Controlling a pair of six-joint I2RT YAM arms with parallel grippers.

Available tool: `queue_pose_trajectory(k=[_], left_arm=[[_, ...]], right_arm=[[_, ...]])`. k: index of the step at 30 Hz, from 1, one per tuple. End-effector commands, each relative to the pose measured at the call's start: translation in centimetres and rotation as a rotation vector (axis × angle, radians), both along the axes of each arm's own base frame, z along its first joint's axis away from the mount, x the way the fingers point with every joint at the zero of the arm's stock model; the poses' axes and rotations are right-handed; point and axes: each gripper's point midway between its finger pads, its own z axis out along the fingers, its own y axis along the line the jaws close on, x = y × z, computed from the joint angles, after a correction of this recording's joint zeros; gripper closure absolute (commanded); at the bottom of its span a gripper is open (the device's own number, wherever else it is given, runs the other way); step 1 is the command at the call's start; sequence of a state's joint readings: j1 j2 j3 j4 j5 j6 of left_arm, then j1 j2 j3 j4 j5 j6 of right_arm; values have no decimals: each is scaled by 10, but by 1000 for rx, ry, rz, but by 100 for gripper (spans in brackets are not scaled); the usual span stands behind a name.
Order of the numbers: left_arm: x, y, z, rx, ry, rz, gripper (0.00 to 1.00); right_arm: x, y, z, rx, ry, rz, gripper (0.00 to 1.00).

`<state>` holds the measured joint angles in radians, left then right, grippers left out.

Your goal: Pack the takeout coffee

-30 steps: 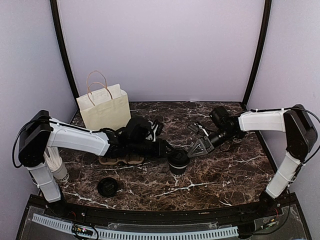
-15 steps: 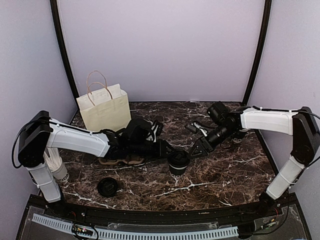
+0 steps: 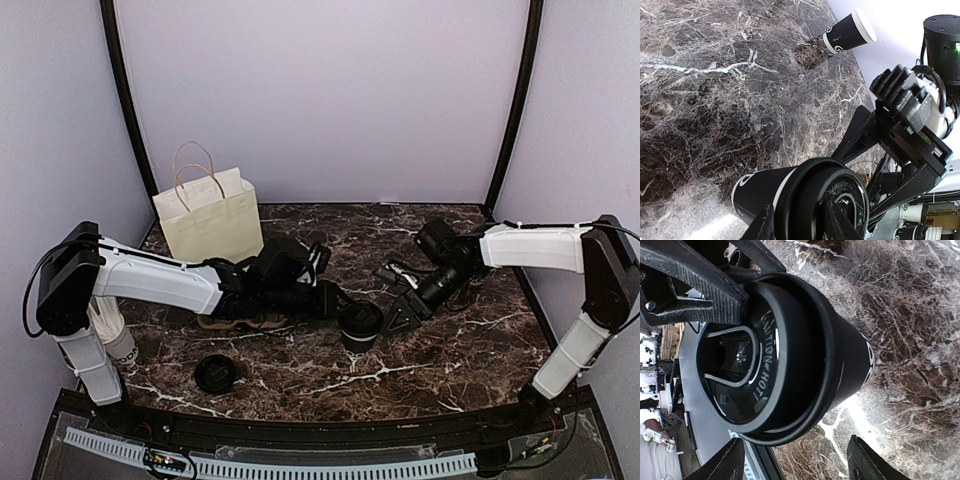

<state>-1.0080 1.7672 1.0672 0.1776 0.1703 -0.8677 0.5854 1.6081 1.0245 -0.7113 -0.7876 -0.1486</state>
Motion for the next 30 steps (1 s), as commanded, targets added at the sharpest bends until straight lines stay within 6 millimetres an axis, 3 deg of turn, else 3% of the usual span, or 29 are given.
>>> queue_pose_trajectory(k=[1,15,20,24,30], left_arm=[[-44,54,-99,357,192,-26,64],[-44,57,-104,378,188,-30,64],[-44,58,-106,382,187,-29,64],[-44,58,-106,383,188,-30,64],[-47,64,-112,403,200,-25,64]], right_arm=[[-2,9,8,42,27,20,28],[-3,19,13,105,134,21,27],[4,18,6,88,148,-4,28],[20,-1,-38,-116,94,-89,30],[22,-52,-115,-470,75,-170,42]])
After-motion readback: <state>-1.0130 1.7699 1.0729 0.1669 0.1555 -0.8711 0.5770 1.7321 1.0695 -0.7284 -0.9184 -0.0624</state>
